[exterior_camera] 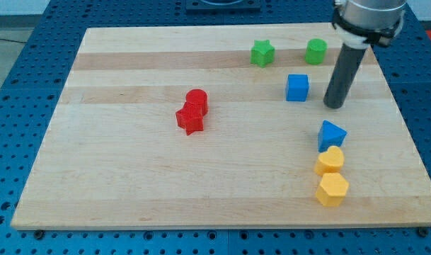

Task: Move the blue cube to the top right of the red circle

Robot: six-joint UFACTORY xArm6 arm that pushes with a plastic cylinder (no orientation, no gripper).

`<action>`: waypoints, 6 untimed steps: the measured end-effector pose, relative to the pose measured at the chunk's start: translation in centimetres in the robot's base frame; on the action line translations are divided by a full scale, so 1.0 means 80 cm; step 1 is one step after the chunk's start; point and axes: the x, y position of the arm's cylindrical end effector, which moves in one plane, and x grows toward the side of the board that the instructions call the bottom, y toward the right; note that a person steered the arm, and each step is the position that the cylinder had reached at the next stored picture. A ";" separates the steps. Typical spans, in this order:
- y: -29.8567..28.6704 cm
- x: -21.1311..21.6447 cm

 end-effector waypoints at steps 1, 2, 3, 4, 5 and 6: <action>-0.059 -0.034; -0.158 -0.072; -0.150 -0.043; -0.105 0.020; -0.131 0.036; -0.164 0.006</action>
